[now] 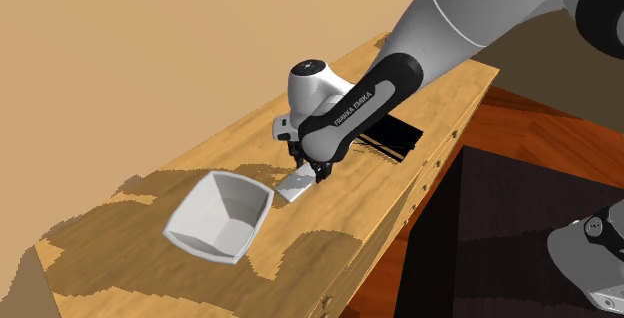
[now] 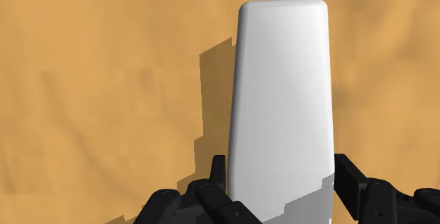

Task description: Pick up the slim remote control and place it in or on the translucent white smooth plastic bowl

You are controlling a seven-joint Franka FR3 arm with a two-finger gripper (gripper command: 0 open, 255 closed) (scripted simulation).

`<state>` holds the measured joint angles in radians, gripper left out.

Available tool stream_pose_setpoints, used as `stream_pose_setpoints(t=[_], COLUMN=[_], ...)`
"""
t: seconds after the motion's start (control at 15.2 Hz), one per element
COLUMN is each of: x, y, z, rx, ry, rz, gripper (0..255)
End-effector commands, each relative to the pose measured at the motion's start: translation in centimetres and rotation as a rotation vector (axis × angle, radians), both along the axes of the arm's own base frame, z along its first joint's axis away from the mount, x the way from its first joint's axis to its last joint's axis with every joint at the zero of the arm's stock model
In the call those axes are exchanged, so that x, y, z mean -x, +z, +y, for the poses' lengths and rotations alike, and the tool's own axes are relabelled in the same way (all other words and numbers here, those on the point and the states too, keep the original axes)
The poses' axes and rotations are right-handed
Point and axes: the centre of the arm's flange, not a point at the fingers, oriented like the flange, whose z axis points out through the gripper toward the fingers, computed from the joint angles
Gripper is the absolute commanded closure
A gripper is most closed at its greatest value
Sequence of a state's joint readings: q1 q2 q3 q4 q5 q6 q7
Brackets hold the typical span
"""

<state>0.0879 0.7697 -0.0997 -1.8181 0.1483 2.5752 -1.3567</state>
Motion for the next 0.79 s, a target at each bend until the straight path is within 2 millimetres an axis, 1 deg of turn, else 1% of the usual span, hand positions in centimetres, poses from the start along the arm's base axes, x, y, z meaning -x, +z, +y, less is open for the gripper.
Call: stream_pose_setpoints(t=[0.0,0.73], x=[-0.1,-0.1], y=[1.0,6.9], z=[0.0,0.0], rx=[0.0,0.0], ry=[0.0,0.0], rz=[0.0,0.0], gripper=[255,255])
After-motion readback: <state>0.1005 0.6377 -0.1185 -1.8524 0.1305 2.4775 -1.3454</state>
